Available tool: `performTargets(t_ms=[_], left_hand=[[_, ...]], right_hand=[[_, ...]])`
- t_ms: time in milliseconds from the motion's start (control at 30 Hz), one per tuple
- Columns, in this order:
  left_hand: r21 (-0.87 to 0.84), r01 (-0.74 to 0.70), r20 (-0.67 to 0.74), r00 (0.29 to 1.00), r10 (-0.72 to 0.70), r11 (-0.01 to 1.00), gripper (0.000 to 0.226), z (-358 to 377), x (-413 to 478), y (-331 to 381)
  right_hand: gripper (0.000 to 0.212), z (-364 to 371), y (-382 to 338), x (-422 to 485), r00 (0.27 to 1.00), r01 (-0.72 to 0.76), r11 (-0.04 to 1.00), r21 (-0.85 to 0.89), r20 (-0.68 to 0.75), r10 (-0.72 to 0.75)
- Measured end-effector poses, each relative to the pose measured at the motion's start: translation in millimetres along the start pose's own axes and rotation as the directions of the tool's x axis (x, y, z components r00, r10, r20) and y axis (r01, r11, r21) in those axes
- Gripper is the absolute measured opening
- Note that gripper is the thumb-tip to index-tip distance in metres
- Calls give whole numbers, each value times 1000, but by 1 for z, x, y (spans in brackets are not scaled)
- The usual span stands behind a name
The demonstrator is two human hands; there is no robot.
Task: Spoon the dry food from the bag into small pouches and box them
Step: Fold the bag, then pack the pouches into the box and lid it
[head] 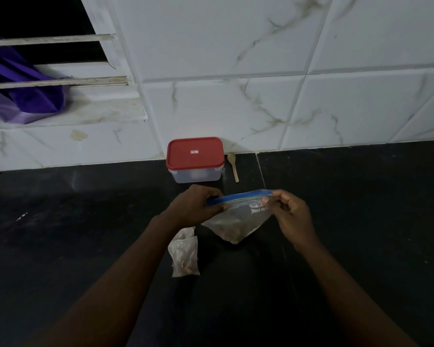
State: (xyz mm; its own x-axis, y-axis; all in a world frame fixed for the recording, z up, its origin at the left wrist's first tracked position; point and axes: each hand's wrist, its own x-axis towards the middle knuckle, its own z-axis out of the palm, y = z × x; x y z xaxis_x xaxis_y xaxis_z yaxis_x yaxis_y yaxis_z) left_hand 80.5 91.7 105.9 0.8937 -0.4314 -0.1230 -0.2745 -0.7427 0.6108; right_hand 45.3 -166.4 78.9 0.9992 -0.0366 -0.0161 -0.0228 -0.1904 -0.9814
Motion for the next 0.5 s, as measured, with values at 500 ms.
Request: performTargets(t_ms=[500], left_hand=[[103,-168,-140,973,182,980,16,33,-10,22]], right_hand=[[26,-25,18,-10,996,78,993,-85,53,-73]])
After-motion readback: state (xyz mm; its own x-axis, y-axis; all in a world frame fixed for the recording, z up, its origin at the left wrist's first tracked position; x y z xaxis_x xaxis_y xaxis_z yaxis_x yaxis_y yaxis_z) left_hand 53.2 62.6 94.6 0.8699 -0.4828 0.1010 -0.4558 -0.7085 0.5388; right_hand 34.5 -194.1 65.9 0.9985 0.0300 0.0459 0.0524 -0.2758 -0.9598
